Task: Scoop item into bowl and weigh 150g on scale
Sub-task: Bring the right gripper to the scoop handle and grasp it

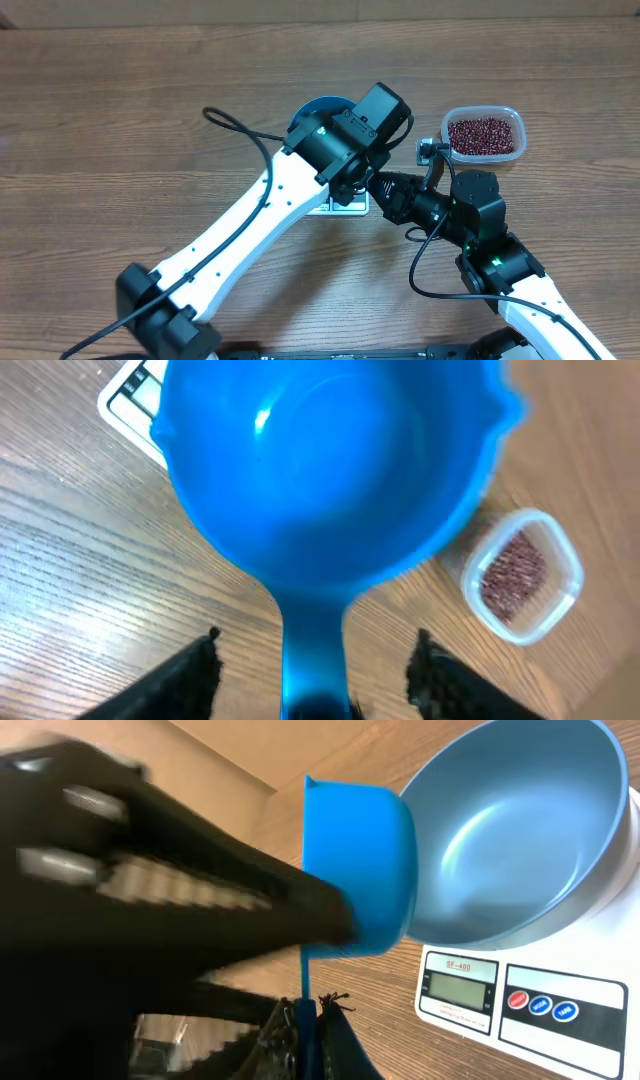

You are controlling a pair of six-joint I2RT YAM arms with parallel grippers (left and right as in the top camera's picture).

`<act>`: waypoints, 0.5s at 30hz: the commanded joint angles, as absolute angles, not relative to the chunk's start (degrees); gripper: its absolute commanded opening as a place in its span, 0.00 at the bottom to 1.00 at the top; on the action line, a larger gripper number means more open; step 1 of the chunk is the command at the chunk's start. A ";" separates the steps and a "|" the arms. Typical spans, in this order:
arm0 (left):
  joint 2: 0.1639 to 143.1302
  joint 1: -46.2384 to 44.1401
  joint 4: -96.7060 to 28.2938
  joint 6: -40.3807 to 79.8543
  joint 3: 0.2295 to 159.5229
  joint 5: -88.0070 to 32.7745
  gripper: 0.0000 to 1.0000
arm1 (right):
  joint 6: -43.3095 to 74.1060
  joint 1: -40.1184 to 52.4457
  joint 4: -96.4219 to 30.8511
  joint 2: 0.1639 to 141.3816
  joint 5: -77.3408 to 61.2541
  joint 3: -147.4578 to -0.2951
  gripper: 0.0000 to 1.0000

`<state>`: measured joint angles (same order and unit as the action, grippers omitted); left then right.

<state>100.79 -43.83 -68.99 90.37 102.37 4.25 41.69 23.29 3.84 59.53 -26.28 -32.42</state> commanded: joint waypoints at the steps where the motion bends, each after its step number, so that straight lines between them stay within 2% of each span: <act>1: 92.68 -42.13 -68.90 85.76 103.74 4.97 0.70 | 42.00 23.11 4.29 59.57 -25.56 -34.30 0.04; 5: 86.00 -42.06 -69.01 80.90 103.74 9.98 0.89 | 41.95 23.11 3.18 59.48 -25.56 -35.73 0.04; 9: 80.51 -42.04 -70.04 74.35 103.74 12.84 0.97 | 39.53 22.74 -3.11 59.46 -25.50 -40.42 0.04; 11: 78.06 -42.02 -71.77 68.84 103.72 15.00 1.00 | 36.93 21.71 -11.22 59.46 -24.10 -45.08 0.04; 15: 77.36 -42.02 -74.35 61.21 103.70 17.39 1.00 | 32.38 20.10 -23.73 59.46 -20.78 -52.77 0.04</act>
